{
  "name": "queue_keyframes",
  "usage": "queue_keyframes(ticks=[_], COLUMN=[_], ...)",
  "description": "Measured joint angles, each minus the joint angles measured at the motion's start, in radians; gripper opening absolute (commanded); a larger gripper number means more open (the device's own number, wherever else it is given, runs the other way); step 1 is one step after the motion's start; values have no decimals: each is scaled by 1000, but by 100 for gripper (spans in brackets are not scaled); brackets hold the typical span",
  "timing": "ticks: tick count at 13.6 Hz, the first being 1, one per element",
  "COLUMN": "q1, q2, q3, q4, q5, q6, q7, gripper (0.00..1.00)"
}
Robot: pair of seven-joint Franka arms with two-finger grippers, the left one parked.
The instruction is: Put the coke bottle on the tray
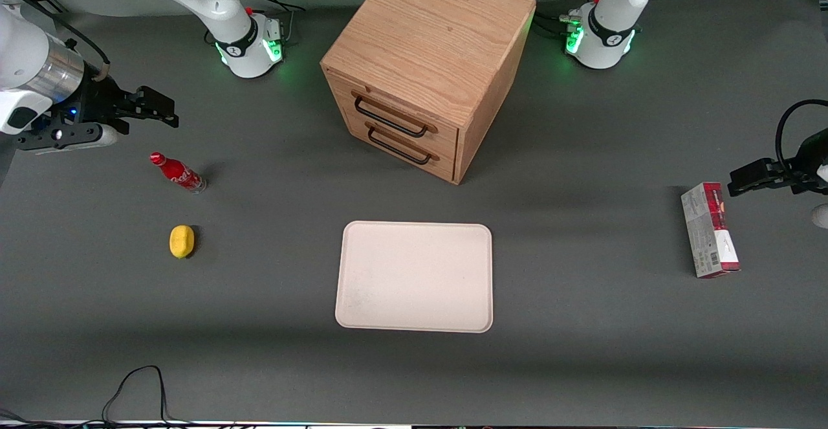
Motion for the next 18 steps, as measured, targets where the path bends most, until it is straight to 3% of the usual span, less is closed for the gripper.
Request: queue_keyframes(ticks=[13, 18], q1=[-9, -17], q2=[55, 59], q3=[-2, -92], q4=[78, 85], q5=[0, -12], q6=[-39, -73], q7=[0, -81], gripper=[100, 100])
